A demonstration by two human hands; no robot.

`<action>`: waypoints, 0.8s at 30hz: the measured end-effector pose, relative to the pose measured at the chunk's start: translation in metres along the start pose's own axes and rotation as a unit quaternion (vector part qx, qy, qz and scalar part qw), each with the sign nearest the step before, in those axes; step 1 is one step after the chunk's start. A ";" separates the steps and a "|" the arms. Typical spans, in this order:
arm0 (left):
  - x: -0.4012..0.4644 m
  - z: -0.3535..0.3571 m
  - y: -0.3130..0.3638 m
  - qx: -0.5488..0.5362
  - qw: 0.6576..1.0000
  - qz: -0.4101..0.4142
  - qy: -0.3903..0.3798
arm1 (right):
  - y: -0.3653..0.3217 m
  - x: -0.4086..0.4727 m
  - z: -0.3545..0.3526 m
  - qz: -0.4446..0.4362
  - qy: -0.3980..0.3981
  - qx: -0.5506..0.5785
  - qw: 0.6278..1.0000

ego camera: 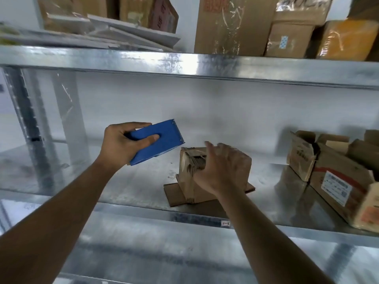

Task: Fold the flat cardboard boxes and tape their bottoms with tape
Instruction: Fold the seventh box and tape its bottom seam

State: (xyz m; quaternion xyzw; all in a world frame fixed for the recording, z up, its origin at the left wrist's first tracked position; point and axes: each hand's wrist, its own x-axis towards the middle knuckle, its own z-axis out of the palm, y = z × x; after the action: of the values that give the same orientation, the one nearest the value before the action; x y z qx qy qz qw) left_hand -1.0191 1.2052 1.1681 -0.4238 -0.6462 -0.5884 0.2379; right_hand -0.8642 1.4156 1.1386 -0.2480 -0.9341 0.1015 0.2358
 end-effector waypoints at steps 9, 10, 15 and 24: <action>0.010 -0.017 -0.039 -0.050 0.998 -0.031 -0.030 | -0.030 0.017 0.053 0.023 0.043 0.075 0.996; 0.012 -0.018 -0.043 -0.056 0.997 -0.028 -0.033 | -0.028 0.020 0.053 0.005 0.036 0.092 0.995; 0.021 -0.023 -0.065 -0.086 0.995 -0.021 -0.048 | -0.016 0.031 0.056 -0.056 -0.009 0.178 0.982; 0.027 -0.017 -0.074 -0.131 0.987 -0.010 -0.093 | 0.007 0.031 0.064 -0.074 0.128 0.288 0.946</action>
State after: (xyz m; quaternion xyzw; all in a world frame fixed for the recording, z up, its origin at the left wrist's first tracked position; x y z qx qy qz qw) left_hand -1.0978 1.2000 1.1515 -0.4975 -0.5875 -0.6282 0.1131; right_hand -0.9165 1.4324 1.0927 -0.1102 -0.8426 0.3162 0.4218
